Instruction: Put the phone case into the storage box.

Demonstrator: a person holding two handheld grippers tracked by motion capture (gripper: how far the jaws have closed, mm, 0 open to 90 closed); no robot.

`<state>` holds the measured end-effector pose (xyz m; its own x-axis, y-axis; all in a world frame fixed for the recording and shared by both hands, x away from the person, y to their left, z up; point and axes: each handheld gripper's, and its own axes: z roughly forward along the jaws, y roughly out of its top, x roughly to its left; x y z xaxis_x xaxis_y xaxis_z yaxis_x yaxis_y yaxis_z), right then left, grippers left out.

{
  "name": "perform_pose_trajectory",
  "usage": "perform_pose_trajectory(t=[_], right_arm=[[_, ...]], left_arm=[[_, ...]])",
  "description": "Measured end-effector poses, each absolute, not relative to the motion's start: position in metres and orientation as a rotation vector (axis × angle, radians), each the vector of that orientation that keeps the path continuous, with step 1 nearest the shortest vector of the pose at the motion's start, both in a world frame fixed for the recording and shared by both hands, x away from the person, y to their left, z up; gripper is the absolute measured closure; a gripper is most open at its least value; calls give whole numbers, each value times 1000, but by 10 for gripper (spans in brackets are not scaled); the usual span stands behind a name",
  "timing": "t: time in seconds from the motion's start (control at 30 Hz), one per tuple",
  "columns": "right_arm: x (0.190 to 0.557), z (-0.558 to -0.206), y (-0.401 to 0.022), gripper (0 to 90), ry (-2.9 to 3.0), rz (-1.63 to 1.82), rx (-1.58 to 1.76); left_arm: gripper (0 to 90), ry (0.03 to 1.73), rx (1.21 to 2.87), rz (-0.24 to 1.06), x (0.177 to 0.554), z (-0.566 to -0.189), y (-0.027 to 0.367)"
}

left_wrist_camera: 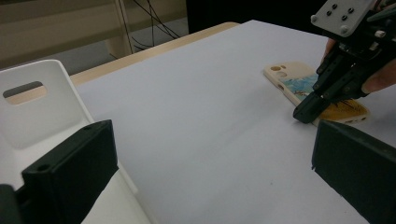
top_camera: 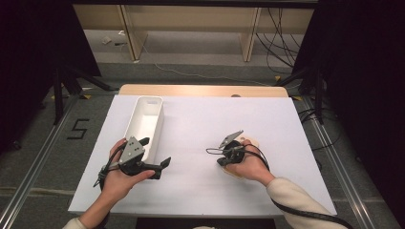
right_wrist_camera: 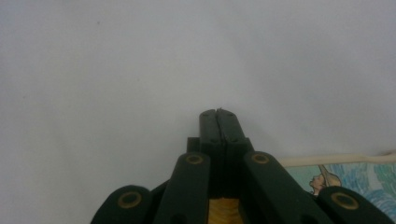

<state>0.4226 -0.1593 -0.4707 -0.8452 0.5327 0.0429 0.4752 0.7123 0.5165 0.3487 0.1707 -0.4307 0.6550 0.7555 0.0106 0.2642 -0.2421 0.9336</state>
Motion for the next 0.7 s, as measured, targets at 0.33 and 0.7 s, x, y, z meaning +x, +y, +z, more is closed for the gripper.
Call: perform_pose_trajectory(t=[0.33, 0.7], right_arm=[[403, -467, -170, 900, 2865, 735, 788], [386, -464, -188, 900, 2903, 681, 782]], left_arm=[[0, 816, 1806, 576, 349, -431, 170], [0, 817, 1803, 577, 349, -430, 171]])
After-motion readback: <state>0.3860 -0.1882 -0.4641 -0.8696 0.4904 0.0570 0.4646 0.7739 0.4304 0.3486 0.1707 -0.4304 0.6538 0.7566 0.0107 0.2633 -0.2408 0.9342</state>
